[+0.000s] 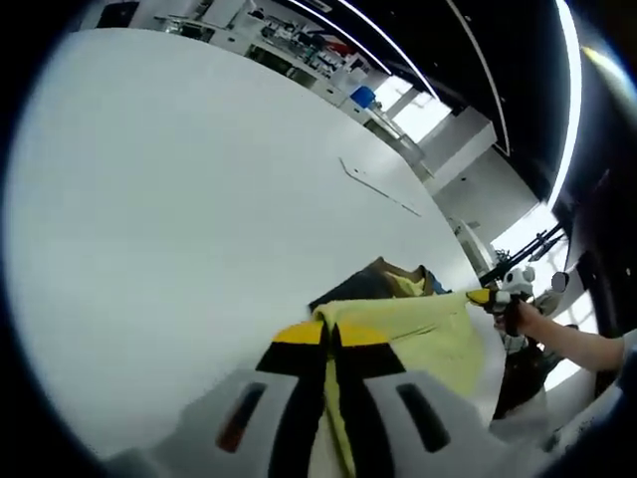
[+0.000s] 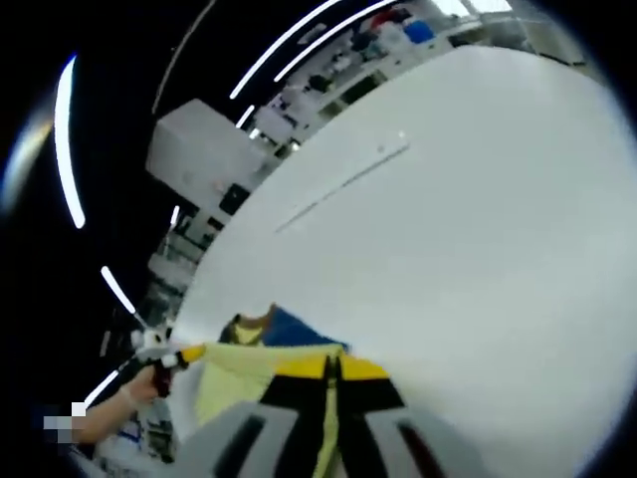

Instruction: Fold the garment on the visible template until the final outline fits inside the template.

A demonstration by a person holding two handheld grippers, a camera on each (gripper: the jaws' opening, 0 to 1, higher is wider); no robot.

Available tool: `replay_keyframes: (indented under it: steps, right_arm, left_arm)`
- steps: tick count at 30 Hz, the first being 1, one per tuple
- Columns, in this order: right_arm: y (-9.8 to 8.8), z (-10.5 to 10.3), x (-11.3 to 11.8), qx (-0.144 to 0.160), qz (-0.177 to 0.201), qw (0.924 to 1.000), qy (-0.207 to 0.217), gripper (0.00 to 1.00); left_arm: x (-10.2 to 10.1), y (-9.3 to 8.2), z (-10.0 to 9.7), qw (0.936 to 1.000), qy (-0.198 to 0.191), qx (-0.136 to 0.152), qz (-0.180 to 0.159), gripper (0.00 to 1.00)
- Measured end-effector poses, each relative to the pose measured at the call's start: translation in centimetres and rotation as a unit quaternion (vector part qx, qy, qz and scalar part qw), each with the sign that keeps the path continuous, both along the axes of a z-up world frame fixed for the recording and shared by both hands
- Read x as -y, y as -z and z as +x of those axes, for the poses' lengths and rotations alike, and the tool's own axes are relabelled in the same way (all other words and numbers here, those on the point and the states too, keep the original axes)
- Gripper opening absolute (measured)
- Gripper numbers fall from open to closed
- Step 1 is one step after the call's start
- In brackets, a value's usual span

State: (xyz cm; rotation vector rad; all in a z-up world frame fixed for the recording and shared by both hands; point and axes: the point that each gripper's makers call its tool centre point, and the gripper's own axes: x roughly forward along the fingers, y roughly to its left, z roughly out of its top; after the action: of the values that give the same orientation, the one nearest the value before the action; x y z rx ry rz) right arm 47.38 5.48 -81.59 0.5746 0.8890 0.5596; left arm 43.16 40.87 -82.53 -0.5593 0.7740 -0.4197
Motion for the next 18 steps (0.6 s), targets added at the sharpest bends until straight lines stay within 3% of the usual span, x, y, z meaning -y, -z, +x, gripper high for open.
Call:
replay_keyframes:
  steps: [3,7,12,14,18]
  right_arm:
    - [-0.4,-0.2,-0.4,0.015,-0.004,0.9998,-0.009,0.0]
    - [-1.1,-0.1,-0.7,0.052,-0.009,0.9985,-0.015,0.26]
    - [-1.9,-0.7,-1.2,0.082,-0.02,0.996,-0.029,0.44]
    - [-2.2,-1.2,-1.5,0.094,-0.029,0.9943,-0.042,0.5]
    - [-2.0,-1.4,-1.4,0.116,-0.051,0.9896,-0.067,0.62]
  left_arm:
    - [-0.2,0.2,0.2,1.0,0.006,-0.003,-0.007,0.0]
    - [-0.5,0.2,0.2,0.9997,0.021,0.012,0.006,0.02]
    - [0.2,-0.4,-0.5,0.9984,0.041,0.033,0.017,0.21]
    - [0.5,-0.7,-0.9,0.9965,0.056,0.05,0.036,0.27]
    - [0.6,-1.3,-1.2,0.9935,0.075,0.079,0.033,0.38]
